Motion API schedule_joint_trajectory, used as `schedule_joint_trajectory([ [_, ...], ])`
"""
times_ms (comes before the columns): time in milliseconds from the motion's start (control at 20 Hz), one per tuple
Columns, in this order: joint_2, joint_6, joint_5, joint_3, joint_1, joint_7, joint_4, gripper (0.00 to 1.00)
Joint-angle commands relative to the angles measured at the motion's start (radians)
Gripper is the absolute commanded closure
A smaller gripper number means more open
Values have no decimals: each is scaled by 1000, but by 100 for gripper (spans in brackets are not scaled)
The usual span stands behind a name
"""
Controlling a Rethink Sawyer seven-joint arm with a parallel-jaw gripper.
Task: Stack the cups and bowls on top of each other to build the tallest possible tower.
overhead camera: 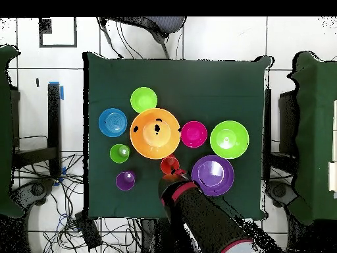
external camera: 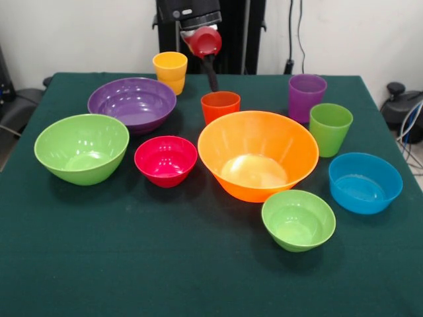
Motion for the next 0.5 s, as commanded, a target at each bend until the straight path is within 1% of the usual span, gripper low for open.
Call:
schedule_joint_trajectory([
  [50, 17, 51, 18, 94, 18, -50, 38, 100],
  [100, 15, 48, 19, 95, 16, -50, 39, 100],
  [150, 14, 47, 20, 96, 16, -47, 40, 0],
  [400, 20, 38, 11, 64, 36, -45, 31, 0],
  [450, 21, 41, 10, 64, 35, -45, 31, 100],
  [500, 20, 45, 13, 70, 32, -42, 31, 100],
])
